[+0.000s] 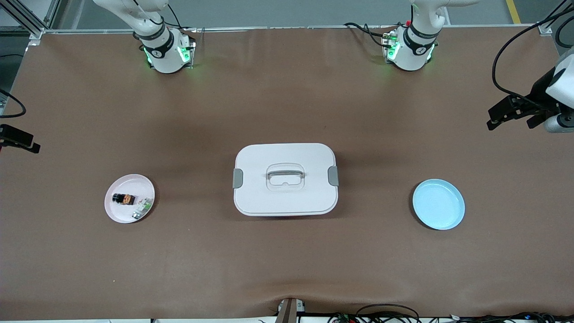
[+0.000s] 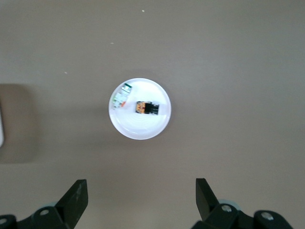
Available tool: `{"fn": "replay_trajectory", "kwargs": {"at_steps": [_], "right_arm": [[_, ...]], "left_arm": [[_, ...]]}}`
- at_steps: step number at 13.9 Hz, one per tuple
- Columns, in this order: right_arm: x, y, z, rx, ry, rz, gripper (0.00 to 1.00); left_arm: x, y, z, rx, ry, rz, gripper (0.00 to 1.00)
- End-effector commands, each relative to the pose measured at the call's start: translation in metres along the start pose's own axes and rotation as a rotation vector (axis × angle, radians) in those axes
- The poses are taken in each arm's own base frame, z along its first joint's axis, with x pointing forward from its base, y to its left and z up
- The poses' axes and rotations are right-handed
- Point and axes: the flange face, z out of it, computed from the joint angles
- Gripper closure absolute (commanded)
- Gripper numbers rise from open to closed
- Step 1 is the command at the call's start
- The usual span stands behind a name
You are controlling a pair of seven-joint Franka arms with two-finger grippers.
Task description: Transfer orange switch to right arm and place
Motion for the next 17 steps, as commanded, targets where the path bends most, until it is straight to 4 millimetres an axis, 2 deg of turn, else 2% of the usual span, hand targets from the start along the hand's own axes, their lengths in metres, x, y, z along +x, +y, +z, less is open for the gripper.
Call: {"fn": "replay_trajectory", "kwargs": {"at_steps": [1, 3, 4, 6, 8, 11, 14, 17], "right_arm": [[-0.004, -0.006, -0.010, -0.023, 0.002, -0.010, 0.00], [0.000, -0.036, -0.012, -0.043, 0.002, -0.063, 0.00], [0.000, -0.041, -0.015, -0.046, 0.010, -0.065, 0.00], [-0.001, -0.044, -0.021, -0.035, 0.013, -0.063, 0.00], [-0.012, -0.044, -0.033, -0.025, 0.012, -0.059, 0.00], [-0.022, -0.042, -0.041, 0.004, 0.000, -0.051, 0.00], [-0.027, -0.044, -0.041, 0.012, -0.022, -0.053, 0.00], [-0.036, -0.043, -0.037, 0.017, -0.027, -0.054, 0.00]], "left_arm": [[0.008, 0.003, -0.006, -0.004, 0.014, 0.008, 0.00], [0.013, 0.002, -0.007, -0.003, 0.020, 0.013, 0.00], [0.013, 0.000, -0.011, -0.004, 0.027, 0.010, 0.00], [0.015, 0.005, -0.019, -0.013, 0.042, 0.016, 0.00], [0.015, 0.002, -0.019, -0.010, 0.042, 0.016, 0.00], [0.011, 0.009, -0.015, -0.001, 0.006, 0.026, 0.00], [0.007, 0.015, -0.001, 0.005, -0.073, 0.030, 0.00], [0.002, 0.012, 0.006, 0.007, -0.122, 0.042, 0.00]]}}
